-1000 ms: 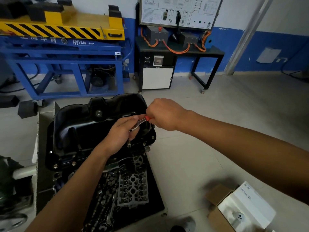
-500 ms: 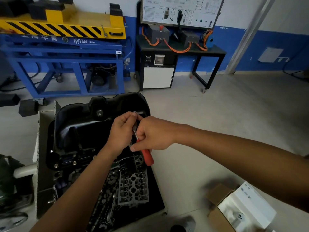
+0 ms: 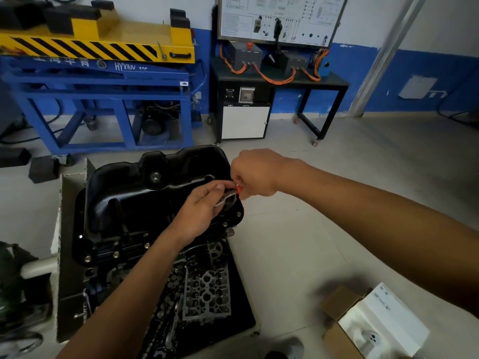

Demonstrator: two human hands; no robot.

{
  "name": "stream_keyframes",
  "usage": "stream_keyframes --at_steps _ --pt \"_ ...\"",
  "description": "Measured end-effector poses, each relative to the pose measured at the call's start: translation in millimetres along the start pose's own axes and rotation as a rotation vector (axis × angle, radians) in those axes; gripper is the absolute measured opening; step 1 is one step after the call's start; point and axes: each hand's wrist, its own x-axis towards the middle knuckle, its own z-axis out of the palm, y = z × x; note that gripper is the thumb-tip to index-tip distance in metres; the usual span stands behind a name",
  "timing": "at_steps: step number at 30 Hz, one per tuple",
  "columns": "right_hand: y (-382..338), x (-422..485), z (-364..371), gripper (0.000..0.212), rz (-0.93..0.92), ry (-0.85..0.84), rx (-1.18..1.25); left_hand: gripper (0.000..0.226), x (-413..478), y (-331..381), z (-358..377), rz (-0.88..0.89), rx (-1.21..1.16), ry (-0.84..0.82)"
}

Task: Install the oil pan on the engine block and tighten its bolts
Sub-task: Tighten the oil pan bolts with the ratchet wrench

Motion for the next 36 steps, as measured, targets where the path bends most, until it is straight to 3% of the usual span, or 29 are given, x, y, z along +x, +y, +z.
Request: stream_keyframes --at_steps 4,10,14,18,24,29,36 --pt "-6 4 10 0.019 -0.043 0.212 -0.112 0.034 0 2 -7 0.030 0.010 -0.020" --pt "-3 5 17 0.016 -0.005 0.246 -0.044 0.033 0 2 -9 0.009 0.011 -0.018" --pt "-4 -3 16 0.027 0.029 0.156 0.062 0.028 -3 0 -6 0.030 0.009 0.105" --pt "-22 -17 15 0.041 -0.062 -0.038 0.315 0.031 2 -2 -9 0.054 0.009 0.244" --pt "-57 -25 27 0.048 -0.200 -0.059 0.551 0.036 0 -5 -4 0.090 0.039 0.177" --pt "-50 -23 23 0.047 -0.188 -0.151 0.564 0.037 -1 -4 -7 0.076 0.050 0.107" --pt "-37 -20 13 0.043 -0.092 -0.139 0.299 0.048 -2 -1 -7 0.074 0.013 -0.002"
